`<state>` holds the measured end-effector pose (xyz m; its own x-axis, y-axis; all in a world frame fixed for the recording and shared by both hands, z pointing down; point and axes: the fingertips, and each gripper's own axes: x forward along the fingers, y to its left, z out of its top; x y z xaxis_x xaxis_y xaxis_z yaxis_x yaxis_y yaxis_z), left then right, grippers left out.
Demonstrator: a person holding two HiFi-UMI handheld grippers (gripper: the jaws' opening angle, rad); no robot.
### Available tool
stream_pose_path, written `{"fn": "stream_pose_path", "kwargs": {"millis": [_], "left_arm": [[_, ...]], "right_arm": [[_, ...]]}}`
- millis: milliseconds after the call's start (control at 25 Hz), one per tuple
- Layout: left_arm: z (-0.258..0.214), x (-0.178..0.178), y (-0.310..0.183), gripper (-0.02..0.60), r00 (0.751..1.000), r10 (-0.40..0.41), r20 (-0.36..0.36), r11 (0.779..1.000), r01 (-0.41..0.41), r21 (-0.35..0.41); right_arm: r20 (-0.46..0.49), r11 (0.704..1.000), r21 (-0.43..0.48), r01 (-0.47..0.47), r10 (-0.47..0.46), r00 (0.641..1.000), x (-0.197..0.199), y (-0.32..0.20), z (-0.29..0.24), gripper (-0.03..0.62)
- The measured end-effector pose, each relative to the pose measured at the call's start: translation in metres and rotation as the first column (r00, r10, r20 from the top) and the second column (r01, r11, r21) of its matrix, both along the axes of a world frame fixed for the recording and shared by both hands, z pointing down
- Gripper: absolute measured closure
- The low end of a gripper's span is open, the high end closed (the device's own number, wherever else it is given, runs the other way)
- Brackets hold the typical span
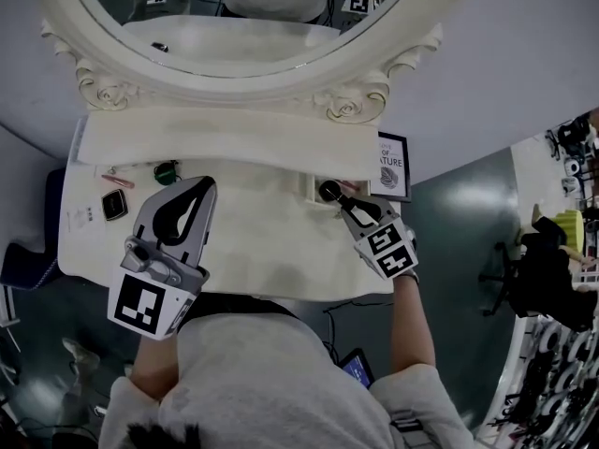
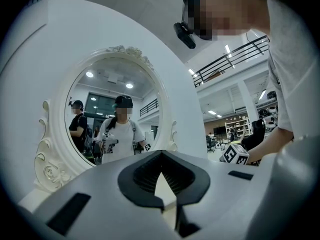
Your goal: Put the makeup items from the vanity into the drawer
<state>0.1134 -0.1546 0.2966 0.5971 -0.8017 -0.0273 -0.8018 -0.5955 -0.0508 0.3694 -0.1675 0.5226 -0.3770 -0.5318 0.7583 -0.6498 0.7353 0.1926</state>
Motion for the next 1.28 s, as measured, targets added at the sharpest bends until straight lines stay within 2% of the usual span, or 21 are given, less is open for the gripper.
{"fn": "stream_pose_path", "kwargs": {"millis": [200, 360, 720, 920, 1080, 1280], "left_arm": [[0.013, -0.006, 0.003, 0.566, 0.999, 0.001, 0.047, 0.999, 0.001, -0.041], [-0.003, -0.005, -0.003, 0.566, 0.999, -0.031, -0.008, 0.999, 0.031, 0.012], [0.002, -0.008, -0.005, 0.566, 0.998, -0.059, 0.009, 0.998, 0.059, -0.002], [0.003, -0.011, -0.006, 0.566, 0.997, -0.078, 0.022, 0.997, 0.079, -0.007], [0.005, -0.014, -0.006, 0.566, 0.995, -0.093, 0.029, 0.996, 0.094, -0.006], [0.006, -0.018, -0.007, 0.567, 0.994, -0.107, 0.031, 0.994, 0.108, -0.010]], "right_arm": [[-0.048, 0.997, -0.071, 0.031, -0.035, 0.998, 0.004, -0.005, 0.007, 0.500], [-0.098, 0.991, -0.119, 0.056, -0.068, 0.993, 0.006, -0.010, 0.008, 0.500], [-0.221, 0.963, -0.240, 0.118, -0.173, 0.960, 0.011, -0.016, 0.014, 0.500], [-0.231, 0.950, -0.294, 0.103, -0.175, 0.957, 0.009, -0.021, 0.019, 0.500], [-0.199, 0.935, -0.350, 0.065, -0.142, 0.970, 0.007, -0.022, 0.023, 0.500], [-0.200, 0.926, -0.377, 0.029, -0.112, 0.973, 0.012, -0.032, 0.034, 0.500]]}}
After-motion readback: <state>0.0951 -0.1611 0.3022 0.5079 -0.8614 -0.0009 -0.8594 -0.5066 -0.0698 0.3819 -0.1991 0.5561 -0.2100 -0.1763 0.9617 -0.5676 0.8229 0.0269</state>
